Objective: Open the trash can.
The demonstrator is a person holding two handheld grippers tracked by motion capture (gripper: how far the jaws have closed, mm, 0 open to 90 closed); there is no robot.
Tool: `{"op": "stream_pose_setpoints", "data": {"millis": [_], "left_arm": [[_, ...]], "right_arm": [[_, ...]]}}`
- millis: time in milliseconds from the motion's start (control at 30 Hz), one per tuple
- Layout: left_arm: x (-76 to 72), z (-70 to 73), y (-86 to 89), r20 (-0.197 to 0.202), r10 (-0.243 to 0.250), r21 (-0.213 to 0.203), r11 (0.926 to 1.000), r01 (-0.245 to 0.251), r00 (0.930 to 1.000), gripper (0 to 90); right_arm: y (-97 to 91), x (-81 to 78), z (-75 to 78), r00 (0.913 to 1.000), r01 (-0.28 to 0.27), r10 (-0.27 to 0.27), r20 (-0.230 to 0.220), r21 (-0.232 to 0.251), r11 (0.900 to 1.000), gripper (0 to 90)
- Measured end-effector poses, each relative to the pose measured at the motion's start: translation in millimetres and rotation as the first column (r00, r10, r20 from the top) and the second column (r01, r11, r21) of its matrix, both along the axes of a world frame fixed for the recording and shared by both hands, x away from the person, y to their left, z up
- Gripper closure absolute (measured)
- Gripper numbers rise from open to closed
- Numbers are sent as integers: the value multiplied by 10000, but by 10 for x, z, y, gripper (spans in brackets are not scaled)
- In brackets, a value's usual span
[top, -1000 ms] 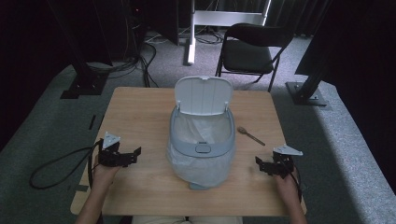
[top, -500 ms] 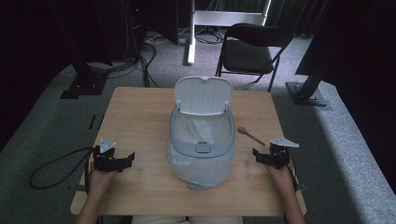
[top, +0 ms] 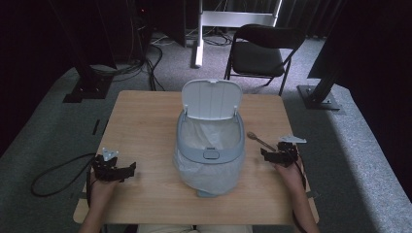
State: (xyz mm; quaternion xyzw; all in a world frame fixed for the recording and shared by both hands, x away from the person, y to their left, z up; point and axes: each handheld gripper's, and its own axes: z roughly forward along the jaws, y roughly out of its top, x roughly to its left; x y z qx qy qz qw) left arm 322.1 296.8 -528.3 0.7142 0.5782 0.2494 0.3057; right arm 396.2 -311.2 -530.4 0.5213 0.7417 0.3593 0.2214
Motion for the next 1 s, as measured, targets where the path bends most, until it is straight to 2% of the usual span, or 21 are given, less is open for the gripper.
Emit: {"op": "stream_pose_setpoints", "data": {"millis": [233,367,500,733,833,1000], "left_arm": [[25,-62,14,-209,138,294,9995,-131,9997,14],[47,-109,12,-439,172,487,9987,-151,9989,14],[65,-147,14,-527,283,673,9974,-247,9982,14],[90,-175,54,-532,476,202,9987,-465,9975,14],[96,-176,53,-520,481,213,9987,-470,9975,14],[96,-176,53,-528,479,216,9987,-469,9975,14]], "right_arm": [[38,159,-2,9996,-197,195,-211,-123,9997,110],[60,233,10,9988,-345,329,-372,-427,9985,114],[59,288,34,9985,-365,350,-409,-361,9987,125],[60,364,23,9976,-400,383,-573,-273,9988,140],[89,401,17,9956,-671,649,-670,-319,9972,171],[143,463,-22,9934,-827,783,-837,-503,9953,213]]}}
